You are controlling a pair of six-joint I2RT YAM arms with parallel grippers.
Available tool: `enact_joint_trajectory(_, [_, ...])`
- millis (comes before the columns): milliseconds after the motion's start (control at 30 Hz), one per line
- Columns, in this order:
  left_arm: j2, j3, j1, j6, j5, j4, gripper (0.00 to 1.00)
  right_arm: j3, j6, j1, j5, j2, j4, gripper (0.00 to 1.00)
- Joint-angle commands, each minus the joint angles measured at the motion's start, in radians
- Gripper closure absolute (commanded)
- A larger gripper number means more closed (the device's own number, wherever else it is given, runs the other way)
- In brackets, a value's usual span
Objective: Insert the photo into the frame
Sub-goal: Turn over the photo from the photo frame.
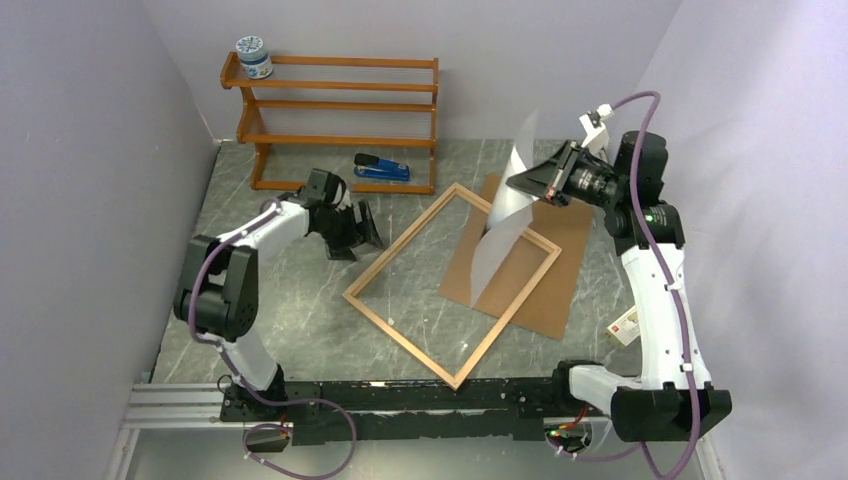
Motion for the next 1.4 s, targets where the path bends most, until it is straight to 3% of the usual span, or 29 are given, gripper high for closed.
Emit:
enact_joint_trajectory(0, [-0.149,0.142,0.033,-0.060,-0.290,-0.199,0.13,0.012,0.049,0.085,-0.151,-0.006,0.313,1.00])
enact_joint_trajectory(133, [-0.218,0.176,0.074,-0.068,-0.273,-0.193,0.10,-0.026,0.157,0.130,-0.236,-0.029,0.553,1.00])
enact_joint_trajectory(267, [-0.218,0.230,0.080,-0.047,-0.238,-0.223,0.08,-0.057,0.145,0.137,-0.245,-0.057,0.560,1.00])
enact_joint_trajectory(433, [-0.217,0.258,0.083,-0.008,-0.216,-0.239,0.12,-0.083,-0.051,0.136,-0.122,-0.097,0.197,1.00])
enact_joint_trajectory(567, [-0.207,0.272,0.086,0.004,-0.191,-0.247,0.13,-0.101,-0.163,0.137,0.102,-0.107,-0.128,1.00])
enact_joint_trajectory(733, [-0.192,0.288,0.086,0.009,-0.139,-0.240,0.13,-0.114,-0.195,0.136,0.348,-0.104,-0.320,1.00])
enact_joint_trajectory(967, [-0.187,0.331,0.080,0.071,-0.002,-0.197,0.14,0.158,-0.190,0.137,0.405,-0.048,-0.448,1.00])
enact_joint_trajectory(1367, [-0.190,0.337,0.073,0.079,0.013,-0.192,0.14,0.631,-0.248,0.136,0.330,0.129,-0.679,1.00])
